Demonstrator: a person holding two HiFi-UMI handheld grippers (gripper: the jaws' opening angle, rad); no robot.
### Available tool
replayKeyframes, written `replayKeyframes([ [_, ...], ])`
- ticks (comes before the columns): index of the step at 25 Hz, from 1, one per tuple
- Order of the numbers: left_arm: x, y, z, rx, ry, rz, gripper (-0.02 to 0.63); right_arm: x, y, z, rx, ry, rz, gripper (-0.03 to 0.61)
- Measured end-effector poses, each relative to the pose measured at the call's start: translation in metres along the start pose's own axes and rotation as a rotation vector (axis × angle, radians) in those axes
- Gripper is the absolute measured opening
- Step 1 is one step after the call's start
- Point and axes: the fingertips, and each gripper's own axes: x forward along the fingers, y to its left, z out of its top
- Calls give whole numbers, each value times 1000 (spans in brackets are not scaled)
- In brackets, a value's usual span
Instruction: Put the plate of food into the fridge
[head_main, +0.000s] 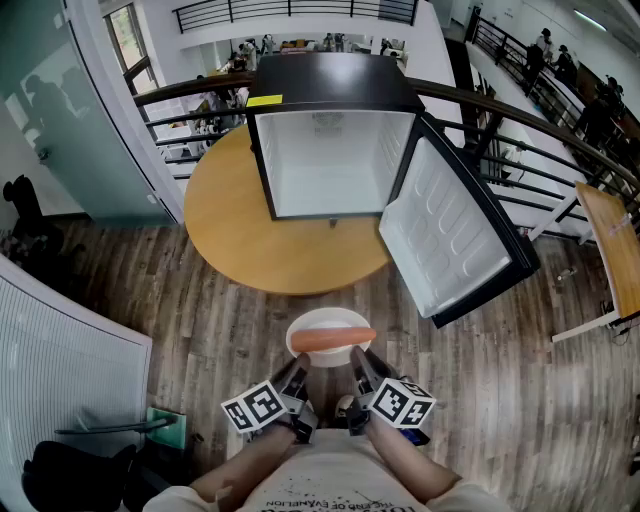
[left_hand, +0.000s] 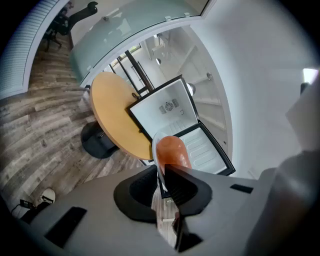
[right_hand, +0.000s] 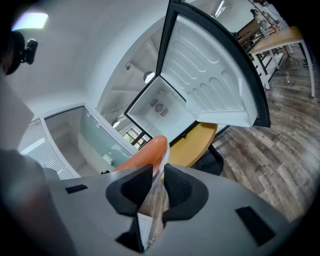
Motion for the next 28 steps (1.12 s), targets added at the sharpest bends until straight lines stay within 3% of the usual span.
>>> replayKeyframes([
  [28,-7,18,8,-40,19,-1,59,11,3,-18,36,25,-13,84],
])
